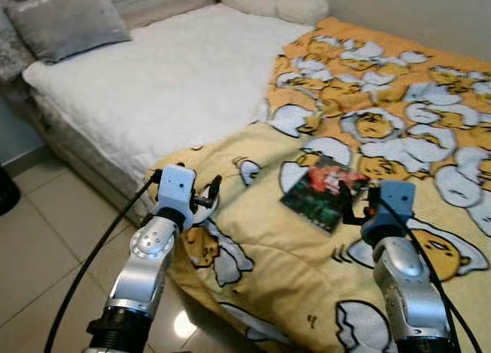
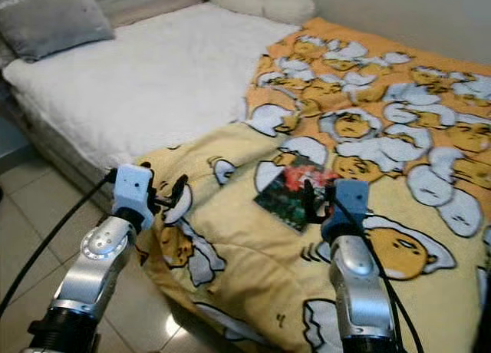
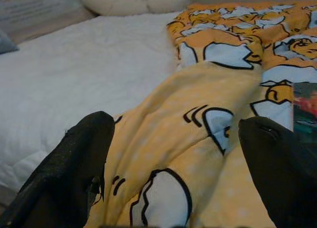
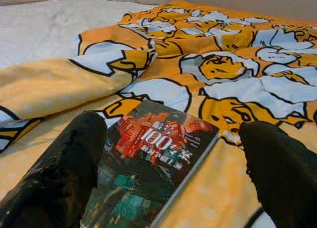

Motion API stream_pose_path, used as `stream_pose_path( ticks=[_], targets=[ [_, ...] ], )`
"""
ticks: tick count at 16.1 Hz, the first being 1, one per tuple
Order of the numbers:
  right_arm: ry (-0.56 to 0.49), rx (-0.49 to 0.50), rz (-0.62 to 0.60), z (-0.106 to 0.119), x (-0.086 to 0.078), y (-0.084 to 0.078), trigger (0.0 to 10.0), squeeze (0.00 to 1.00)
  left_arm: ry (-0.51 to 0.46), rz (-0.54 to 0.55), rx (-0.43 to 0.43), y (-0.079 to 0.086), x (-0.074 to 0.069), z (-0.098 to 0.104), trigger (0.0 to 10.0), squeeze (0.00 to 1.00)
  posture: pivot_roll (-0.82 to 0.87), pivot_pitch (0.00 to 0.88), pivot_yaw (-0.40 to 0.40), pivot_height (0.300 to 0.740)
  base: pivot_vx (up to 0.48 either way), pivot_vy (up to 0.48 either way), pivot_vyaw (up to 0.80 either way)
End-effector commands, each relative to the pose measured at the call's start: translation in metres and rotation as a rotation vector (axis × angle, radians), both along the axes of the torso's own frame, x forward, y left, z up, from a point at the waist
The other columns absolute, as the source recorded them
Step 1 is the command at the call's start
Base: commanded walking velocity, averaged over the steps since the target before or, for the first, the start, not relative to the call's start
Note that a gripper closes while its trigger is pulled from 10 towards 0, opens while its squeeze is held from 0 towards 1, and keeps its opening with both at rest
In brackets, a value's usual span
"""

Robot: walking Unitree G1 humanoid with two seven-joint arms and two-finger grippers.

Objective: Clean up the room

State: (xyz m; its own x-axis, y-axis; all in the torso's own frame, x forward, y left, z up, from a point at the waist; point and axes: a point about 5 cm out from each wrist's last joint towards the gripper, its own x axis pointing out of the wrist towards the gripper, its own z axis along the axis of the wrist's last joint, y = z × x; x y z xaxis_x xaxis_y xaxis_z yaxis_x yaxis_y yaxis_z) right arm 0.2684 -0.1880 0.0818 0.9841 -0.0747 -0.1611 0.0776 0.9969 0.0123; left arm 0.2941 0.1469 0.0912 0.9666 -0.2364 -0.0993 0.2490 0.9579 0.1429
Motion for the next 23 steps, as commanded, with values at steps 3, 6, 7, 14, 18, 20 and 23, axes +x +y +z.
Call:
stream_pose_path(
  ticks=[3, 6, 7, 14, 18, 20, 23],
  targets=[
    [0.021, 0.05, 0.001, -0.001, 0.002, 0.001, 10.0, 1.0, 0.007, -0.036, 0.026, -0.001, -0.003, -0.001, 10.0, 1.0, -0.06, 0.0, -0.003, 0.74, 0.0, 0.0, 0.0],
    [0.096, 0.112, -0.023, -0.01, 0.007, -0.003, 10.0, 0.0, 0.025, -0.092, 0.074, -0.008, -0.007, -0.006, 10.0, 1.0, -0.07, 0.0, 0.003, 0.74, 0.0, 0.0, 0.0],
    [0.13, 0.178, -0.013, -0.014, 0.011, -0.003, 10.0, 0.0, 0.042, -0.15, 0.104, -0.012, -0.011, -0.01, 10.0, 1.0, -0.07, 0.0, 0.004, 0.74, 0.0, 0.0, 0.0],
    [0.296, 0.535, -0.048, -0.031, 0.045, -0.022, 10.0, 0.0, 0.129, -0.472, 0.261, -0.011, -0.028, -0.016, 10.0, 1.0, -0.08, 0.0, 0.02, 0.74, 0.0, 0.0, 0.0],
    [0.367, 0.606, -0.084, -0.04, 0.05, -0.028, 10.0, 0.0, 0.131, -0.515, 0.262, -0.016, -0.026, -0.013, 10.0, 1.0, -0.08, 0.0, -0.005, 0.74, 0.0, 0.0, 0.0],
    [0.414, 0.659, -0.112, -0.05, 0.048, -0.03, 10.0, 0.0, 0.14, -0.53, 0.249, -0.019, -0.024, -0.013, 10.0, 1.0, -0.08, 0.0, -0.016, 0.74, 0.0, 0.0, 0.0],
    [0.432, 0.682, -0.109, -0.053, 0.049, -0.026, 10.0, 0.0, 0.142, -0.549, 0.251, -0.019, -0.024, -0.013, 10.0, 1.0, -0.08, 0.0, -0.013, 0.74, 0.0, 0.0, 0.0]
  ],
)
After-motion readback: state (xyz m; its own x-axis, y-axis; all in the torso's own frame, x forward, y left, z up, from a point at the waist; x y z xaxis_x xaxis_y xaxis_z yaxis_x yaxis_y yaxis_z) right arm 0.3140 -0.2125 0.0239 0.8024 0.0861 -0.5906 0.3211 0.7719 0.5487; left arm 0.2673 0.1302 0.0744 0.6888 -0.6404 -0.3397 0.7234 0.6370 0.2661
